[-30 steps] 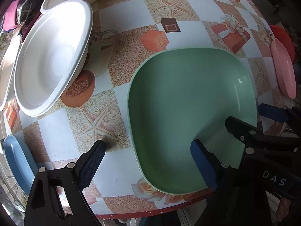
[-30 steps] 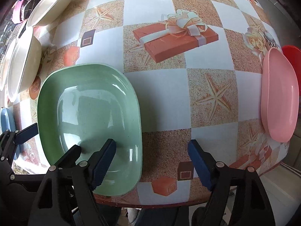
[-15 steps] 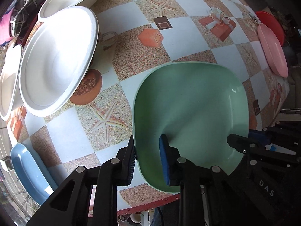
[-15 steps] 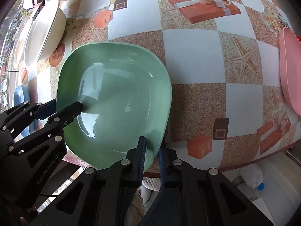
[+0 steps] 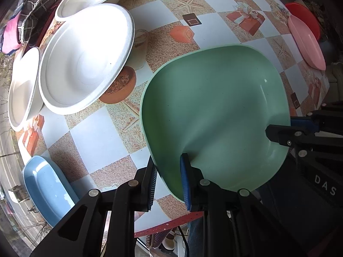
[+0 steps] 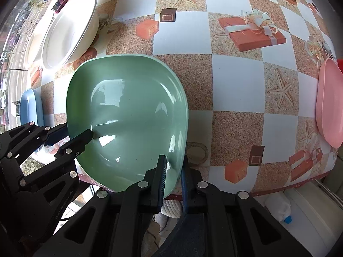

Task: Organize plates and bowls
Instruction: 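Lift the green plate with both grippers and carry it toward the blue plate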

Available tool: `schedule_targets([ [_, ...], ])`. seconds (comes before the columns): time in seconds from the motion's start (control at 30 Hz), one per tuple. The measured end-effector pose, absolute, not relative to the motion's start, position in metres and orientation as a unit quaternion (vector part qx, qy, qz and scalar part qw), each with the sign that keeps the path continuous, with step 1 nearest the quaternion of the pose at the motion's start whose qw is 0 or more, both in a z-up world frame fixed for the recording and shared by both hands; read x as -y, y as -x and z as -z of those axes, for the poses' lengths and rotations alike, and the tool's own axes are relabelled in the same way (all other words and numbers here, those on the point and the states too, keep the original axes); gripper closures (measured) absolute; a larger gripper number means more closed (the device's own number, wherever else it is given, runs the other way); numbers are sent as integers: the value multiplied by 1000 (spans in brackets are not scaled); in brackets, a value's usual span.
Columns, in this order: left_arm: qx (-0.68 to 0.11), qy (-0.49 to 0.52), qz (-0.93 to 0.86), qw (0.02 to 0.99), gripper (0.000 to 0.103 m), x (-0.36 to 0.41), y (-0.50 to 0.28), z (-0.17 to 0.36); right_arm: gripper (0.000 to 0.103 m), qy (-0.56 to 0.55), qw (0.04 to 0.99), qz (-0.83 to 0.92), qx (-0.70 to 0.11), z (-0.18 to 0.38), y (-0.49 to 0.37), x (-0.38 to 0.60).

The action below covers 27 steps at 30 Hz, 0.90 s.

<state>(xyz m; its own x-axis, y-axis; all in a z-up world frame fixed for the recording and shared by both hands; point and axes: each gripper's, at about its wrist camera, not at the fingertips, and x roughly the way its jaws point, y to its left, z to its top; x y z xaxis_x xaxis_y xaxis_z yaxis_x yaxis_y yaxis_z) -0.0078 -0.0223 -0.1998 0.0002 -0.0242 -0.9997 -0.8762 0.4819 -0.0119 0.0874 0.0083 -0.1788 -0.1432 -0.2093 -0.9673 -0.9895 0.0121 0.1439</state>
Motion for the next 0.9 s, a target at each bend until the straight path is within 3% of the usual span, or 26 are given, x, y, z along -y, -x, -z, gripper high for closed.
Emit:
schedule_targets([
  [0.9, -593, 361, -367, 619, 80, 27, 16, 160, 88, 519, 414, -487, -567, 168, -84, -8],
])
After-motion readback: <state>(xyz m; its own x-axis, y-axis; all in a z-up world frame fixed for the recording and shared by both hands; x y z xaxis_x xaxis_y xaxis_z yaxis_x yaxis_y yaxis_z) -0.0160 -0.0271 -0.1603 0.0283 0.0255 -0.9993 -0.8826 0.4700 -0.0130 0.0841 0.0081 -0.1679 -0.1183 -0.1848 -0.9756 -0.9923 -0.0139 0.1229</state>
